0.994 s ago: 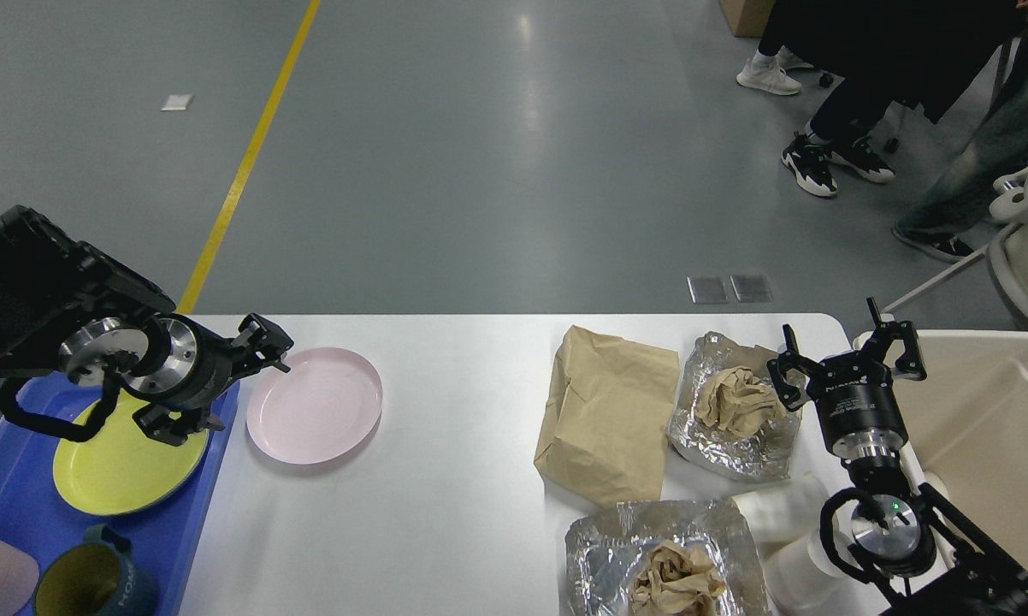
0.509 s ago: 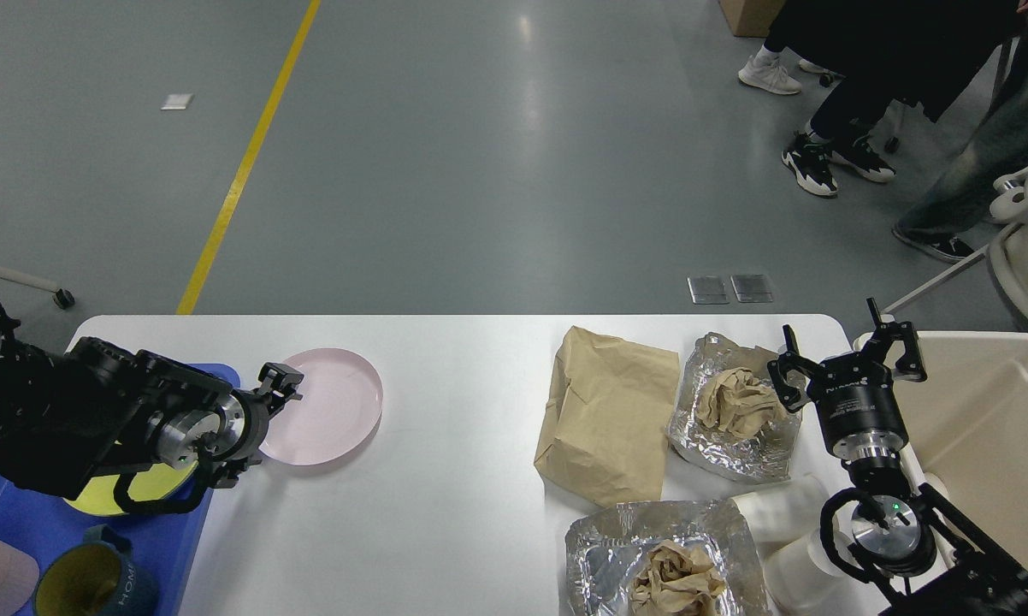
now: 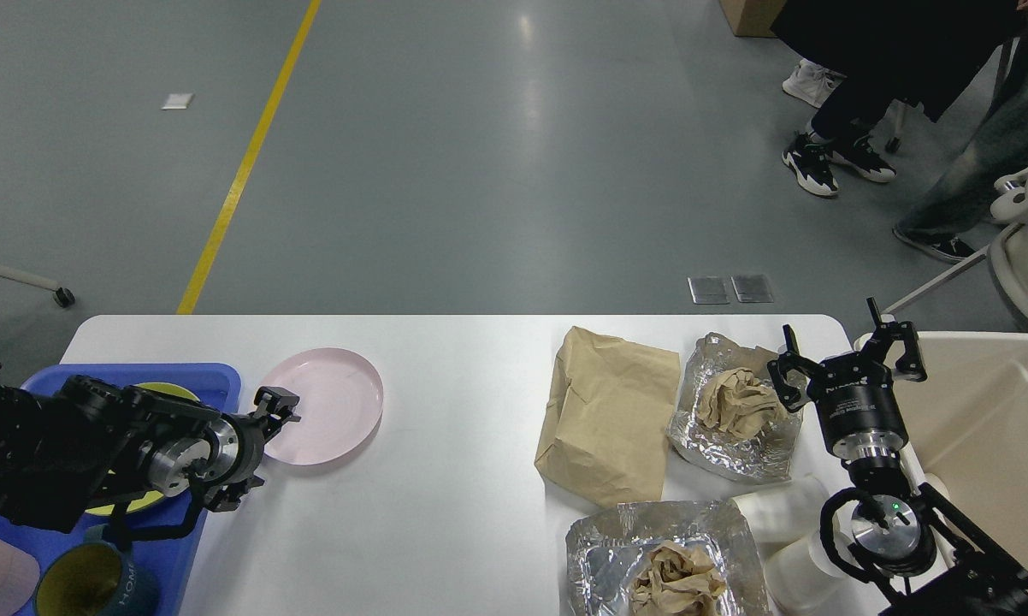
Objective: Tidy desktop
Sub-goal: 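Grasp the pink plate rim with the left gripper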
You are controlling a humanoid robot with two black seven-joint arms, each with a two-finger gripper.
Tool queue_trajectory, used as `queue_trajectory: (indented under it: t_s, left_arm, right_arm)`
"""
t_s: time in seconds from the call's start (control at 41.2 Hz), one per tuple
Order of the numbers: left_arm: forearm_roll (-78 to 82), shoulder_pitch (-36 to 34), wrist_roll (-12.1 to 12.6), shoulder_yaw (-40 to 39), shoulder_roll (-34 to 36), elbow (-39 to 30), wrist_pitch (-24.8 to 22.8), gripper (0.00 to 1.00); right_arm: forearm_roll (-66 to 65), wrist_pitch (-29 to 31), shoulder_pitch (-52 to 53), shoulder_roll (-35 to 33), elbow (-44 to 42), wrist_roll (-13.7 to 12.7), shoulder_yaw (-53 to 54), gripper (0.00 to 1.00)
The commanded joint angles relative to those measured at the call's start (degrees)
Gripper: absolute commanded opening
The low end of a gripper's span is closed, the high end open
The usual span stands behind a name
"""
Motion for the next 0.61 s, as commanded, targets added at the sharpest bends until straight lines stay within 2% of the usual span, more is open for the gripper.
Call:
queue_trajectory:
  t_s: [0.0, 0.097, 0.315, 0.582]
  left_arm:
    - [-0.09, 0.68, -0.15, -1.03, -0.08, 1.04, 0.06, 0.83]
    - [-0.26, 1.04, -0.24, -1.55, 0.01, 1.75, 0.14, 0.69]
    - [-0.79, 4.29, -0.24, -4.63, 0.01, 3.06, 0.32, 0.62]
    - [-0.97, 4.47, -0.24, -5.25, 0.01, 3.51, -0.03, 0.38]
  right_arm:
    - [0.0, 0.0, 0.05, 0.0, 0.05, 0.0, 0.0, 1.0]
    - [0.0, 0.0, -0.04, 0.0, 0.05, 0.0, 0.0, 1.0]
    - [0.0, 0.0, -0.04, 0.0, -0.04, 0.0, 0.0, 1.0]
    - [0.08, 0.0, -0.04, 0.0, -0.04, 0.0, 0.0, 1.0]
